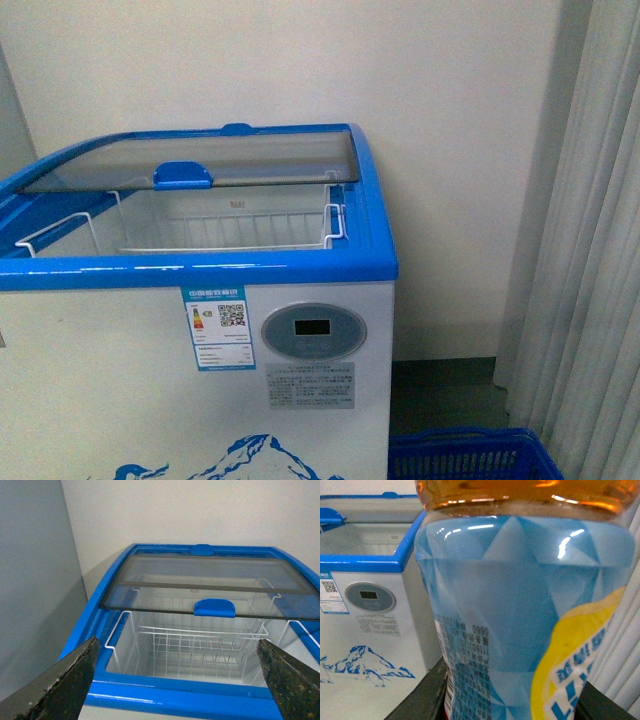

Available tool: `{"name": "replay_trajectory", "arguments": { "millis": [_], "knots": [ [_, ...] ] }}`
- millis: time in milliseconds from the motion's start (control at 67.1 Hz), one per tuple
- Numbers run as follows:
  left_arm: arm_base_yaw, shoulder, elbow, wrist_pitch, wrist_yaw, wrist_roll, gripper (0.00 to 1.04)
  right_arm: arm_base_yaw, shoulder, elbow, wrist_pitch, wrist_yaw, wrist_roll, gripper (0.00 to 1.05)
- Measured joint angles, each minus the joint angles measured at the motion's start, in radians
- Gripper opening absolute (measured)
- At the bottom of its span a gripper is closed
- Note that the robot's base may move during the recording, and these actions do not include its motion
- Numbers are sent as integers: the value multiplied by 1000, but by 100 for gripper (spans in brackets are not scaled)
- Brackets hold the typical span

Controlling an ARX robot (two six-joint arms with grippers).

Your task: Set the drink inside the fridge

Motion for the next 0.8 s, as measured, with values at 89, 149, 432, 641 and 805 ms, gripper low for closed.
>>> {"name": "replay_trajectory", "arguments": {
  "millis": [89, 149, 432, 641, 805],
  "knots": [
    [-13, -77, -59, 10, -38, 0, 97, 0, 0, 0, 0, 1, 0, 40],
    [-16, -137, -96, -1, -43, -14, 97, 0, 0, 0, 0, 1, 0, 40],
    [25, -443, -312, -53, -177, -108, 97, 0, 0, 0, 0, 1, 0, 40],
    [19, -659, -453, -174, -281, -176, 97, 0, 0, 0, 0, 0, 0, 40],
    [-13, -736, -492, -187, -298, -184, 97, 0, 0, 0, 0, 1, 0, 40]
  ]
}}
